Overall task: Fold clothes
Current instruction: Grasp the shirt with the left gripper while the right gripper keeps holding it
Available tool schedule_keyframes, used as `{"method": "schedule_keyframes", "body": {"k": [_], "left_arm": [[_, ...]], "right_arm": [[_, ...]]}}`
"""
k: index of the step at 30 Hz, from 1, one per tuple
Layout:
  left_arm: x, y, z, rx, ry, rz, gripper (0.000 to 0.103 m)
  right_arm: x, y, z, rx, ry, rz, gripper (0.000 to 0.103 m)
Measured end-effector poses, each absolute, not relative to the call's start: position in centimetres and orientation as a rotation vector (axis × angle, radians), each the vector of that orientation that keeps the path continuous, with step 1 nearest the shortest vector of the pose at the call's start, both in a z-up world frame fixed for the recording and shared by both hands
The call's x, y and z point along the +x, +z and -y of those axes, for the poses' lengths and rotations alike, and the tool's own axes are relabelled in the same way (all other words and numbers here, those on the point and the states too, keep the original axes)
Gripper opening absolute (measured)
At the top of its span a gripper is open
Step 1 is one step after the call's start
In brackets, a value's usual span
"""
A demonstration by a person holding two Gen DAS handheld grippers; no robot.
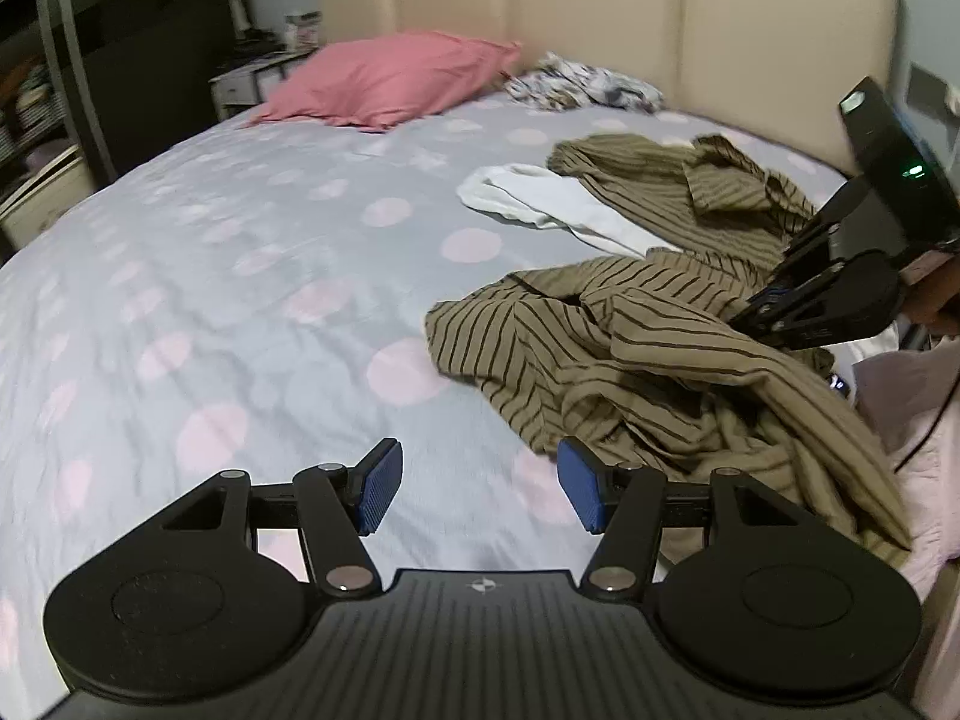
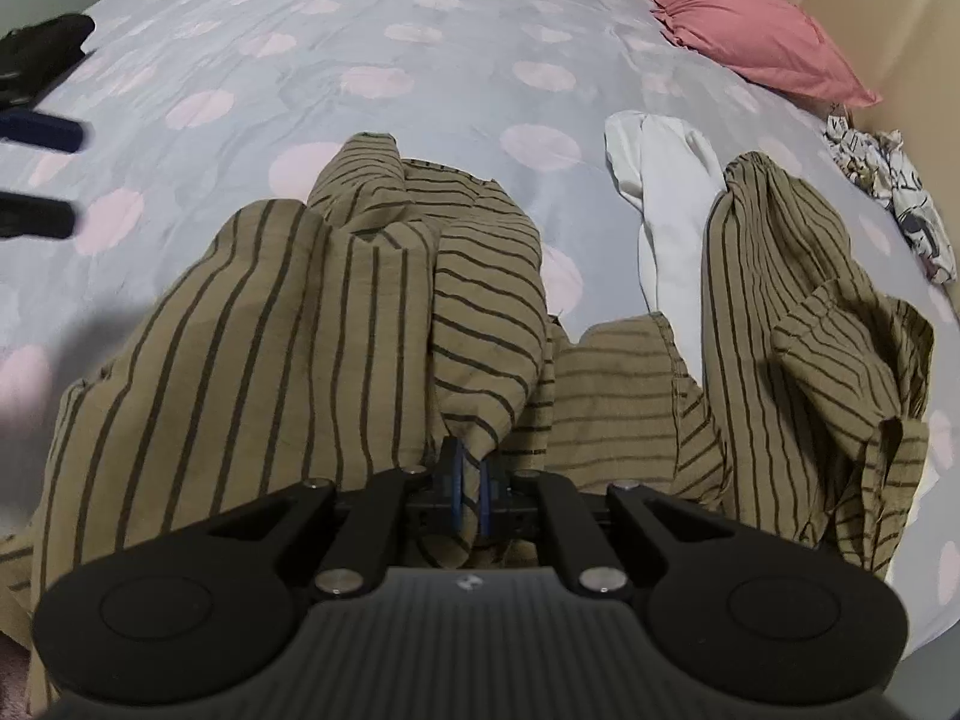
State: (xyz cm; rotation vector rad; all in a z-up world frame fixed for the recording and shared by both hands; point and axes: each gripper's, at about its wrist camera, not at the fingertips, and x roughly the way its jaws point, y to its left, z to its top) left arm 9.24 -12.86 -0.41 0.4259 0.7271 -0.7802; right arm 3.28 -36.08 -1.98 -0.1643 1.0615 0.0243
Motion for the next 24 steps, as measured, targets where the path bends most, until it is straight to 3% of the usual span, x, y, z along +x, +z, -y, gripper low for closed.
{"method": "schedule_keyframes", "body": {"k": [3, 4, 5, 6, 11, 15, 18, 19, 20, 21, 22, 23, 24], "left_arm": [[11.8, -1.2, 14.9, 0.471, -0.821, -0.753, 0.055], [12.5, -1.5, 15.4, 0.478, -0.831, -0.764, 0.055], [13.6, -1.8, 16.2, 0.482, -0.835, -0.773, 0.055], [14.8, -2.1, 17.0, 0.481, -0.841, -0.780, 0.055], [19.3, -4.6, 19.6, 0.402, -0.885, -0.905, 0.062], [20.8, -6.3, 20.5, 0.253, -0.919, -0.971, 0.071], [21.5, -7.9, 21.2, 0.182, -0.912, -1.032, 0.073], [21.8, -8.5, 21.4, 0.155, -0.905, -1.053, 0.073], [21.9, -8.8, 21.5, 0.121, -0.906, -1.066, 0.071], [21.9, -9.0, 21.6, 0.098, -0.907, -1.072, 0.069], [21.9, -9.1, 21.8, 0.075, -0.909, -1.079, 0.053], [21.9, -9.3, 21.9, 0.052, -0.909, -1.085, 0.028], [21.9, -9.3, 22.1, 0.049, -0.892, -1.089, 0.019]], "right_arm": [[3.4, -1.9, 36.1, -0.150, 0.024, -1.052, 0.015], [3.4, -1.9, 36.2, -0.140, 0.027, -1.047, 0.020], [3.5, -1.8, 36.4, -0.122, 0.032, -1.040, 0.034], [3.7, -1.7, 36.6, -0.102, 0.037, -1.034, 0.038], [4.4, -1.5, 38.8, 0.052, 0.037, -1.003, 0.046], [5.8, -2.8, 40.0, 0.136, 0.034, -1.027, 0.046], [6.6, -3.9, 39.8, 0.169, 0.075, -1.064, 0.043], [6.7, -4.1, 39.5, 0.153, 0.087, -1.071, 0.031], [6.7, -4.1, 39.3, 0.131, 0.085, -1.068, 0.013], [6.8, -4.1, 39.1, 0.108, 0.080, -1.064, 0.007], [6.7, -3.7, 39.2, 0.102, 0.067, -1.046, 0.005], [6.6, -3.3, 39.3, 0.099, 0.053, -1.026, 0.005], [6.4, -2.9, 39.4, 0.096, 0.038, -1.006, 0.005]]}}
